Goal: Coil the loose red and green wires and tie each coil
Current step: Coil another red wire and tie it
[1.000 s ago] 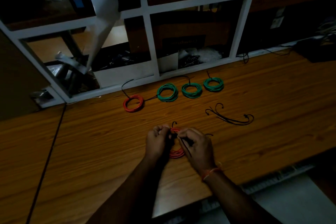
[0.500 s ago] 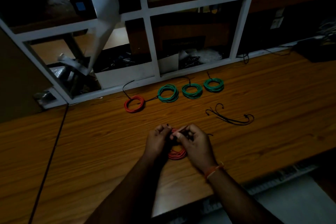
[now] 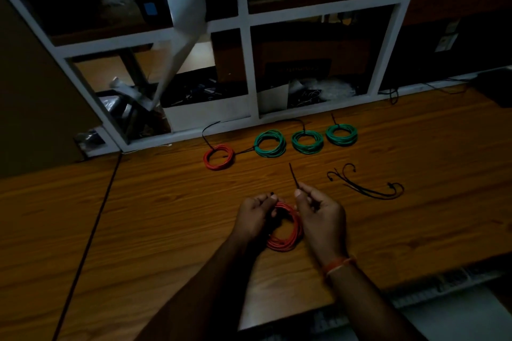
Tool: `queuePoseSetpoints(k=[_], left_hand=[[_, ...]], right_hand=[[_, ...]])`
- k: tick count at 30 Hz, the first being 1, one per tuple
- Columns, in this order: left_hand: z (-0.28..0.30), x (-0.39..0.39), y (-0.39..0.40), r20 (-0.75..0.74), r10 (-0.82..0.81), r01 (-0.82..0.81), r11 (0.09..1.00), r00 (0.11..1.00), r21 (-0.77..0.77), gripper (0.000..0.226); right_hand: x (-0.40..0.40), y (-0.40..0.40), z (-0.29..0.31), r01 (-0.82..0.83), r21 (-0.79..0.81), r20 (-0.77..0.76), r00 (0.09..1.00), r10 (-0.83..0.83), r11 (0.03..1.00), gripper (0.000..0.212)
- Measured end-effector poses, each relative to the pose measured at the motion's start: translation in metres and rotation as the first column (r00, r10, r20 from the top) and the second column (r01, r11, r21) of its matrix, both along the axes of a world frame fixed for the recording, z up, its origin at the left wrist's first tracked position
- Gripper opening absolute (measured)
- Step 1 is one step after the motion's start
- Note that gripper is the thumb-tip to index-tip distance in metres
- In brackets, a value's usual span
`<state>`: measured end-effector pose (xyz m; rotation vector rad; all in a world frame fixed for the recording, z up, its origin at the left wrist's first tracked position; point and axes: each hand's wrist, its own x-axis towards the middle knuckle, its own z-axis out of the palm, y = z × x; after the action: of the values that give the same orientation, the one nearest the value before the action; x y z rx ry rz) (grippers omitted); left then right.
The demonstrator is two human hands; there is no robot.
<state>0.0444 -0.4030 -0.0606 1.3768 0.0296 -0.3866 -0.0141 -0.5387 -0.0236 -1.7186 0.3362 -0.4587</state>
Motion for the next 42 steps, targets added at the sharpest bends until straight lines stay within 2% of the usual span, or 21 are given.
queuePoseSetpoints(k=[3, 7, 13, 20, 32, 42], left_hand=[[0.001, 0.000, 0.001, 0.004, -0.036, 0.036, 0.999, 0.999, 0.014, 0.038], [0.001, 0.001, 0.003, 0.009, -0.055, 0.055, 0.998, 0.998, 0.037, 0.038], [-0.001, 0.002, 0.005, 0.037, -0.087, 0.086, 0.996, 0.995, 0.040, 0.035], [-0.004, 0.003, 0.005, 0.035, -0.084, 0.083, 0.996, 0.996, 0.025, 0.031], [-0.002, 0.001, 0.006, 0.036, -0.082, 0.081, 0.996, 0.996, 0.027, 0.034], [0.000, 0.001, 0.005, 0.036, -0.083, 0.082, 0.996, 0.996, 0.048, 0.025]], right_hand=[[0.007, -0.004, 0.011, 0.066, -0.190, 0.090, 0.995, -0.049, 0.980, 0.027], [0.018, -0.010, 0.015, 0.068, -0.464, 0.168, 0.986, 0.012, 0.883, 0.022], [0.024, -0.013, 0.004, -0.086, -0.693, 0.074, 0.979, 0.188, 0.716, 0.013], [0.024, -0.012, -0.001, -0.150, -0.736, 0.002, 0.975, 0.223, 0.660, 0.015], [0.024, -0.011, 0.008, -0.172, -0.760, -0.022, 0.971, 0.240, 0.627, 0.008], [0.024, -0.011, 0.011, -0.187, -0.786, -0.052, 0.970, 0.238, 0.589, 0.006]])
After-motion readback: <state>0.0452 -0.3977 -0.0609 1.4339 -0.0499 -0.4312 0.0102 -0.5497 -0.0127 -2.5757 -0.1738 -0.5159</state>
